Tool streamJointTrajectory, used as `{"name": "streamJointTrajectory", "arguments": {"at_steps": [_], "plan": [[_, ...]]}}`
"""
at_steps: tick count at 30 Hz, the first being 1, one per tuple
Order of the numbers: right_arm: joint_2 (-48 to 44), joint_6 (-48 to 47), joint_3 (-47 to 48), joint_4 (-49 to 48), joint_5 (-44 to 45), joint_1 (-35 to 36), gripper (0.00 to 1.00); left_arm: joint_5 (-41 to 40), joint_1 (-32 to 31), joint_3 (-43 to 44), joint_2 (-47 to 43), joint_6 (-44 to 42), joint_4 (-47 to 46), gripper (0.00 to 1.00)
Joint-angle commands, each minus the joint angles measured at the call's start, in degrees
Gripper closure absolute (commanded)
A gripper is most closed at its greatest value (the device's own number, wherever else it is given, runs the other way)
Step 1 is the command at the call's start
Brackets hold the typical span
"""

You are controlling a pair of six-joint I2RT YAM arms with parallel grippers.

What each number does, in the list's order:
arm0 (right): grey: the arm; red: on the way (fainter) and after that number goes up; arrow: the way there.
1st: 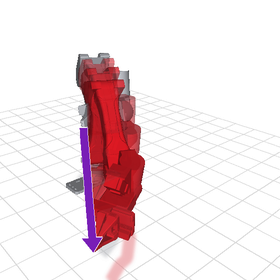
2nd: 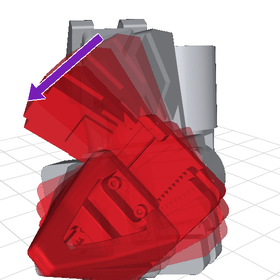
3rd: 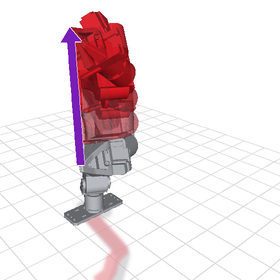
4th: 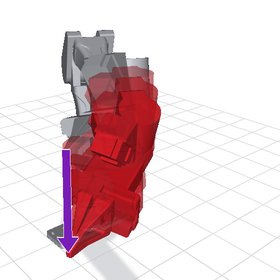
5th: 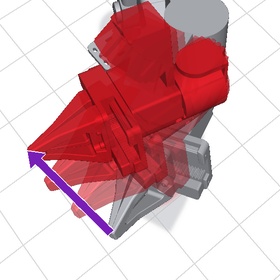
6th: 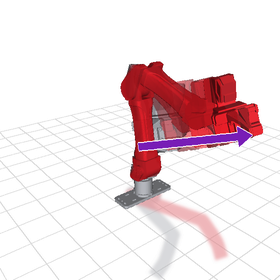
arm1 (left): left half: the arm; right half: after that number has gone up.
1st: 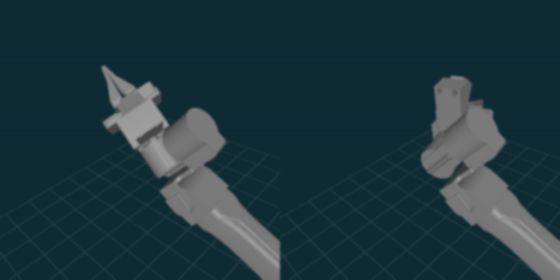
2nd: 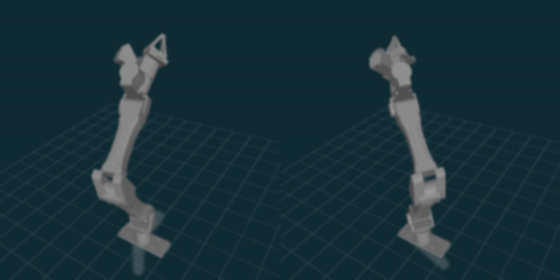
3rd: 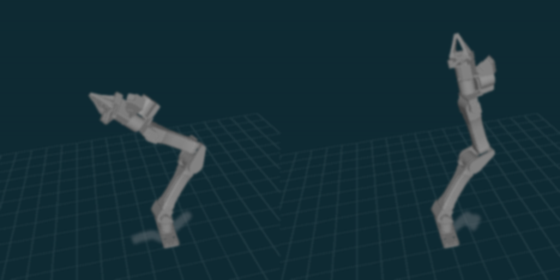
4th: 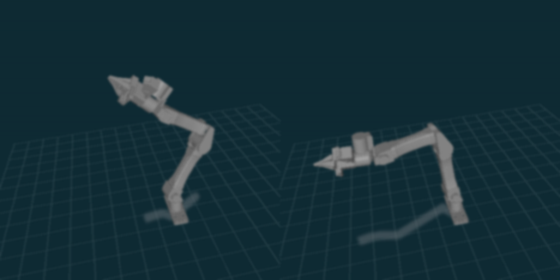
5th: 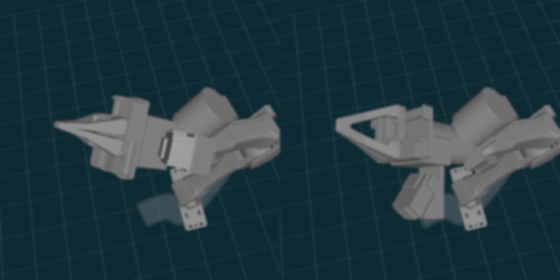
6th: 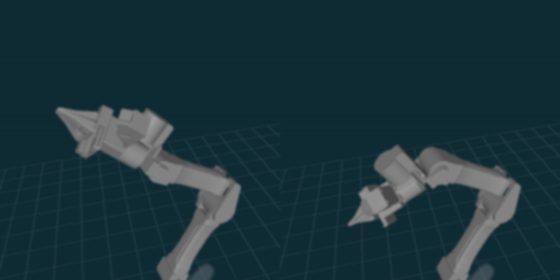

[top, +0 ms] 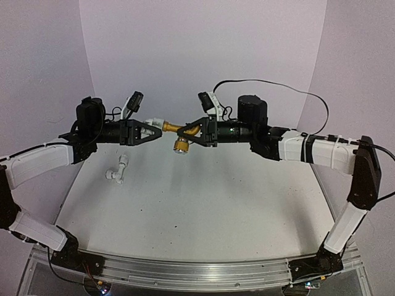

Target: Install the water faucets

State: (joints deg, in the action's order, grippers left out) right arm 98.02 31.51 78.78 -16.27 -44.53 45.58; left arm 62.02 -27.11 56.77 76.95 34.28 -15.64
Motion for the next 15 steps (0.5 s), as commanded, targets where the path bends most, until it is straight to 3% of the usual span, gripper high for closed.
{"name": "streamJointTrajectory", "arguments": {"at_steps": [1, 3, 4, 5, 7, 10, 12, 15], "plan": [[5.18, 47.05, 2.10, -17.73, -4.39, -2.27, 1.00, -10.21, -1.28, -0.97, -6.34, -20.00, -3.60, 1.00], [6.55, 62.18, -0.55, -31.12, -4.22, -2.41, 0.83, -16.57, -1.14, -1.44, -6.75, -20.87, -3.61, 1.00], [6.74, 63.46, -0.73, -32.78, -4.10, -2.53, 0.78, -17.57, -1.11, -1.38, -6.69, -20.47, -3.61, 1.00], [7.39, 66.30, -1.17, -37.35, -4.06, -3.01, 0.61, -18.70, -1.02, -0.95, -6.22, -18.63, -3.61, 1.00], [7.30, 63.61, -1.24, -38.55, -5.15, -4.01, 0.47, -17.89, -0.72, -0.11, -5.28, -13.48, -3.56, 1.00], [3.97, 52.13, -5.04, -37.26, -4.82, -5.56, 0.32, -11.38, 0.24, 2.05, -2.63, -3.74, -3.57, 1.00], [0.12, 39.18, -8.08, -32.13, -4.64, -7.18, 0.24, -6.22, 0.76, 3.42, -0.23, 4.51, -3.56, 1.00], [-6.67, 7.66, -6.96, -7.81, -0.01, -7.64, 0.13, -0.79, 0.88, 3.81, 1.60, 11.22, -3.52, 1.00]]}}
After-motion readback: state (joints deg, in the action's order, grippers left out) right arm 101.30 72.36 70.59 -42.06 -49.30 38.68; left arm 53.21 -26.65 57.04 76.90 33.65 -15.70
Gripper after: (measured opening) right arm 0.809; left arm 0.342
